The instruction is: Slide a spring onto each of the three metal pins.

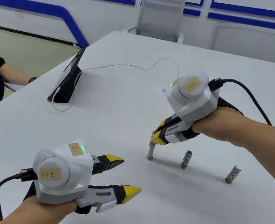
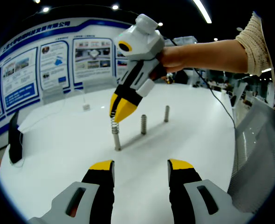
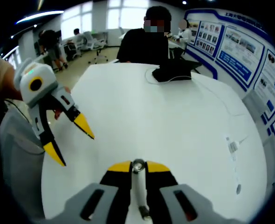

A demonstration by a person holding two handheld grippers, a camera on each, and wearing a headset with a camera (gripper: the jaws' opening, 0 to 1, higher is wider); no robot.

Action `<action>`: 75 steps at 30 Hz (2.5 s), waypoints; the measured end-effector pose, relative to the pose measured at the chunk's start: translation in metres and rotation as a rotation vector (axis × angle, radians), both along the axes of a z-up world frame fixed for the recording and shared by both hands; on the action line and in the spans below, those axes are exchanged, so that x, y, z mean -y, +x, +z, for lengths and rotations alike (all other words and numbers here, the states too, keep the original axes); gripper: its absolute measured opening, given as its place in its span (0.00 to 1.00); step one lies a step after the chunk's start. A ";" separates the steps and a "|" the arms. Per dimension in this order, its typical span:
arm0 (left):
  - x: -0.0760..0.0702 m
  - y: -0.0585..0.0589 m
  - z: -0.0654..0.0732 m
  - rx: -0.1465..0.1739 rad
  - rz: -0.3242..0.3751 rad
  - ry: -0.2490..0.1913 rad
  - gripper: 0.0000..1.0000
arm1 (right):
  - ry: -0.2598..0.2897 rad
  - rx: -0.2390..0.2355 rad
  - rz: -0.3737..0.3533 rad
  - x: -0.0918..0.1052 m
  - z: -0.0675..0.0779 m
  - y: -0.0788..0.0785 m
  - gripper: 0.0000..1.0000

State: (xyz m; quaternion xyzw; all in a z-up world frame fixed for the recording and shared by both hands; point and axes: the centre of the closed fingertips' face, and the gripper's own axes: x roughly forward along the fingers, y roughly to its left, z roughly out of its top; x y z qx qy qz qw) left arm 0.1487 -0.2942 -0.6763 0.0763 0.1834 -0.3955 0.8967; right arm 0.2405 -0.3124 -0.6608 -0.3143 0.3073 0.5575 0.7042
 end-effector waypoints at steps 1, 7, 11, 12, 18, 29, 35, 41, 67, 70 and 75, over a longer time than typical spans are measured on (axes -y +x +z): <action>0.000 0.000 0.000 -0.001 0.000 0.000 0.46 | 0.000 -0.002 -0.004 0.000 -0.001 0.000 0.12; 0.002 -0.001 -0.002 -0.005 -0.002 -0.001 0.46 | -0.005 -0.016 -0.016 0.000 -0.012 0.001 0.12; 0.001 -0.001 -0.002 -0.009 0.001 -0.002 0.46 | -0.004 -0.024 -0.029 0.001 -0.017 0.003 0.12; 0.001 -0.001 -0.003 -0.009 0.002 -0.001 0.46 | -0.007 -0.025 -0.031 0.001 -0.019 0.003 0.12; 0.000 0.000 -0.003 -0.012 0.004 -0.003 0.46 | -0.010 -0.034 -0.043 0.000 -0.026 0.004 0.12; -0.001 0.000 -0.004 -0.016 0.010 -0.004 0.46 | -0.023 -0.046 -0.049 -0.001 -0.038 0.002 0.12; -0.002 0.001 -0.003 -0.015 0.012 -0.005 0.47 | -0.031 -0.045 -0.054 -0.001 -0.042 0.002 0.12; -0.002 0.001 -0.003 -0.014 0.010 -0.006 0.47 | -0.032 -0.047 -0.061 -0.001 -0.045 0.001 0.12; 0.000 0.006 0.003 -0.009 0.014 0.000 0.51 | 0.016 0.009 -0.068 0.015 -0.021 -0.011 0.22; 0.001 0.007 0.004 -0.007 0.016 -0.001 0.52 | 0.041 0.015 -0.077 0.017 -0.014 -0.014 0.23; 0.002 0.006 0.006 -0.005 0.018 0.000 0.53 | 0.065 0.033 -0.086 0.025 -0.008 -0.022 0.25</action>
